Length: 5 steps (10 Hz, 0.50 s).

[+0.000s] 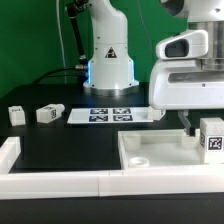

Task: Assemble square table

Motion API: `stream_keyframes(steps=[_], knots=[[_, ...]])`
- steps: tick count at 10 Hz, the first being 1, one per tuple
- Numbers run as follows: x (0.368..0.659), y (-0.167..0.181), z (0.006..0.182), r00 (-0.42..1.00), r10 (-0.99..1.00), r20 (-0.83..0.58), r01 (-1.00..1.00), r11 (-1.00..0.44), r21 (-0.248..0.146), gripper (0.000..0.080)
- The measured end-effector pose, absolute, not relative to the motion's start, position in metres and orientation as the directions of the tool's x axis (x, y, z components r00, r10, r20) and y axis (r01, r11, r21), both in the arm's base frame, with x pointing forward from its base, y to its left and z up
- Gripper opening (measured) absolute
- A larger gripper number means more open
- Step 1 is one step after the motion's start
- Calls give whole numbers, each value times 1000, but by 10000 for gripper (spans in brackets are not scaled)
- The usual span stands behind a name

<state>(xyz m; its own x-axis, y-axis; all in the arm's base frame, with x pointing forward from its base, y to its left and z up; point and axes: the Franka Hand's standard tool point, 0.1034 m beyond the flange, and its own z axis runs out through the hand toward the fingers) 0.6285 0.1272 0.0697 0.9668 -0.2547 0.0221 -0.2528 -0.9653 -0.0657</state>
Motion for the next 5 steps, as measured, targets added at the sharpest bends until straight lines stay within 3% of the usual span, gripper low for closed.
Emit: stream_keyframes(steps=[2,5], knots=[[628,125,69,956,-293,18,-291,-954,-64,293],[628,124,69,891,-455,6,-453,-889,-66,294]])
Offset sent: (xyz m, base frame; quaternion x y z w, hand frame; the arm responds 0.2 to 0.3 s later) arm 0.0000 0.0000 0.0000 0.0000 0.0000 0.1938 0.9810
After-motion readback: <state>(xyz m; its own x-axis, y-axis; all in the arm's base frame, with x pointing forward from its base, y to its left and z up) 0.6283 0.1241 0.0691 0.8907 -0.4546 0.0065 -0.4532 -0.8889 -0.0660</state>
